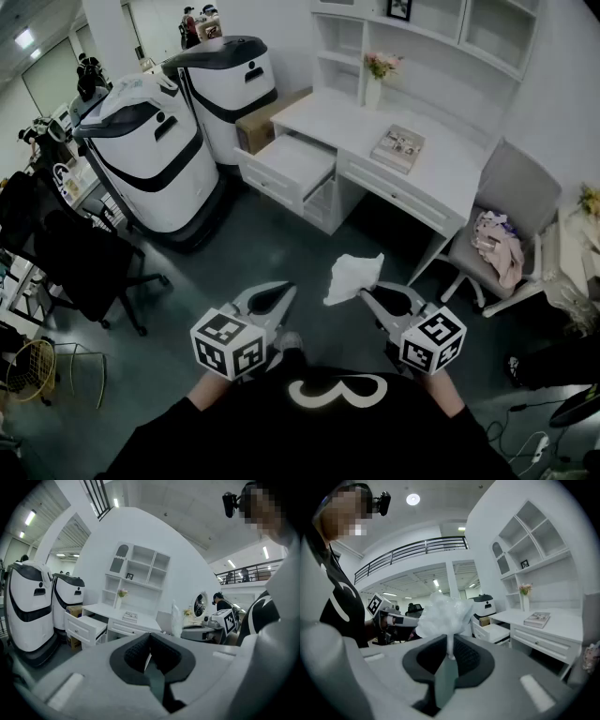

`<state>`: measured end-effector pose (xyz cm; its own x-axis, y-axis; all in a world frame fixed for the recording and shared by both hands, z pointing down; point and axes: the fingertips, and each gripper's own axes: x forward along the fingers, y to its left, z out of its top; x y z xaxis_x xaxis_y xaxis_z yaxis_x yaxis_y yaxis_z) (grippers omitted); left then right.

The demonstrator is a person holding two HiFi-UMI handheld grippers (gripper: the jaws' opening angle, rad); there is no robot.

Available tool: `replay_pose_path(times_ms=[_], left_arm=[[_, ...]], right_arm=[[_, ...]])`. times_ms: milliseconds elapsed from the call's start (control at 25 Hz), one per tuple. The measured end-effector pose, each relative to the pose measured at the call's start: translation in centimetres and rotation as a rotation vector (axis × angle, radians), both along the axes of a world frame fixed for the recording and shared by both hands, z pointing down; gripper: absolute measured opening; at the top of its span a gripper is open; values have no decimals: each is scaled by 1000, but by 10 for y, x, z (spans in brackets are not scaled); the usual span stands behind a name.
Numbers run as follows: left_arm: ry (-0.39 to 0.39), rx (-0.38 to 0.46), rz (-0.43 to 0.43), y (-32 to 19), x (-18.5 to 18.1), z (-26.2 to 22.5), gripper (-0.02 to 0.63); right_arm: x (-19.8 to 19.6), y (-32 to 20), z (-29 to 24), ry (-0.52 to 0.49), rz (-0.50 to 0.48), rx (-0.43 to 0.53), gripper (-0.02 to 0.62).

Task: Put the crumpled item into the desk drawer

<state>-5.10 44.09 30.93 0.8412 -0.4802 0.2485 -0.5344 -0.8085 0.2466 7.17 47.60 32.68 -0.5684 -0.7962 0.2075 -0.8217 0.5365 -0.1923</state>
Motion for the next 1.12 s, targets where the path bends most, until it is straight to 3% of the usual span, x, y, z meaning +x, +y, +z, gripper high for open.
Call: replay_pose_path(times_ms=[600, 840, 1120], left_arm=[[-4, -6, 42, -36, 33, 17, 9], [-7, -15, 44, -78, 41, 30, 9], [-20, -48, 34, -157, 44, 45, 9]], right_arm=[[41, -25, 17, -51, 97, -14, 48], [59, -68, 31, -60, 148, -30, 49], [62, -147, 45, -66, 138, -66, 49]])
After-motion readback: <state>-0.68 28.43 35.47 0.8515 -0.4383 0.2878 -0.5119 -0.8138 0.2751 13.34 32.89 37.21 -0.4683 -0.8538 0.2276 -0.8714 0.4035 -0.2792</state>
